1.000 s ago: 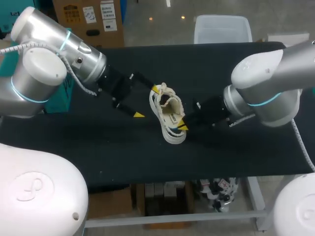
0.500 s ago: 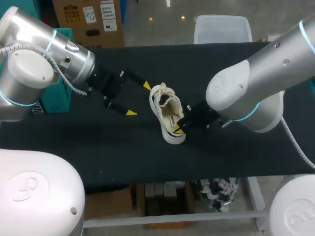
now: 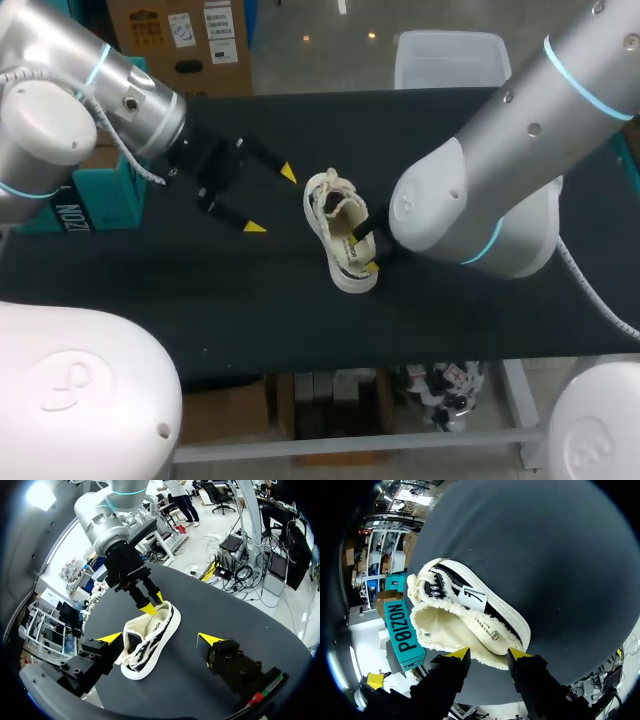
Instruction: Open the shoe tongue, take the insole out of the shoe, put the insole back into the shoe, and pack the shoe into the shoebox
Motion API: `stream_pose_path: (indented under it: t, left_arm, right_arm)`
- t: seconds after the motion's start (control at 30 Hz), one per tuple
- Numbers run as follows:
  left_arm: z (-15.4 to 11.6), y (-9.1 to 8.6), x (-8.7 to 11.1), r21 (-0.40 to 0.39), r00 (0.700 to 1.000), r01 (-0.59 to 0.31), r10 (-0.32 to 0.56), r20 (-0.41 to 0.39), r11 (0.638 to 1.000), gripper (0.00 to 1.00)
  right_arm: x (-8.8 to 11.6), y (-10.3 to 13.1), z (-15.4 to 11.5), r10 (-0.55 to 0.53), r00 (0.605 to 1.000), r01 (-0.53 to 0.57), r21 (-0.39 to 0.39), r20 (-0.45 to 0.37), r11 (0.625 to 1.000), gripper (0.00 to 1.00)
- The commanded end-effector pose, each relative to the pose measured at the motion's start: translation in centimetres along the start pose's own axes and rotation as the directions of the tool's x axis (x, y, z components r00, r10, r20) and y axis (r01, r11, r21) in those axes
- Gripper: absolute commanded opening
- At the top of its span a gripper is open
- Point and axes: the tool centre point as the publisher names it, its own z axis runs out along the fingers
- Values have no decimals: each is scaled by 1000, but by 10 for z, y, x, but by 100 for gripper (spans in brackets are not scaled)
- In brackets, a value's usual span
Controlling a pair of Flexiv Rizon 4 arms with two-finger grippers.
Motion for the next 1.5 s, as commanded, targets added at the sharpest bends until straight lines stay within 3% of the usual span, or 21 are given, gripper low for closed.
stream_pose_path:
  t: [0.03,0.17,0.27,0.4,0.6,0.9,0.97,1.13,1.27,1.33,1.37,1.43,1.5]
  left_arm:
    - [-2,2,-1,-6,999,30,-31,-27,1000,100]
    - [-3,5,2,-2,996,86,-86,-24,996,100]
    - [-7,10,4,12,988,152,-152,-24,988,100]
    - [-16,12,6,-5,985,172,-172,-4,985,100]
    - [-27,13,10,-40,976,219,-219,12,975,100]
    - [-39,9,14,-94,961,273,-276,-18,957,100]
    - [-40,8,15,-106,954,295,-299,-27,950,100]
    - [-42,7,17,-87,935,351,-354,-26,932,100]
    - [-44,5,19,-116,902,426,-431,-17,897,100]
    - [-45,1,21,-180,910,403,-414,-23,897,100]
    - [-45,-3,20,-271,921,370,-388,-14,888,100]
    - [-45,-3,20,-271,921,370,-388,-14,888,100]
    - [-45,-3,20,-271,921,370,-388,-14,888,100]
  right_arm:
    - [-2,-8,-16,-13,998,11,-35,-65,999,100]
    - [5,-6,-10,-22,995,19,-29,-97,999,100]
    - [6,-4,1,-75,995,74,-17,-62,997,100]
    - [5,1,8,-99,995,99,-8,-29,995,100]
    - [4,10,-2,-125,988,130,47,-89,990,100]
    - [-3,27,-37,-191,937,261,223,-292,939,100]
    - [-1,31,-42,-216,918,313,277,-331,908,100]
    - [5,40,-49,-299,898,411,376,-322,830,100]
    - [11,44,-58,-432,839,545,507,-332,668,100]
    - [12,46,-62,-482,814,573,576,-323,583,100]
    - [14,48,-64,-496,812,569,607,-308,554,100]
    - [20,50,-68,-521,808,552,664,-276,504,100]
    - [20,50,-68,-521,808,552,664,-276,504,100]
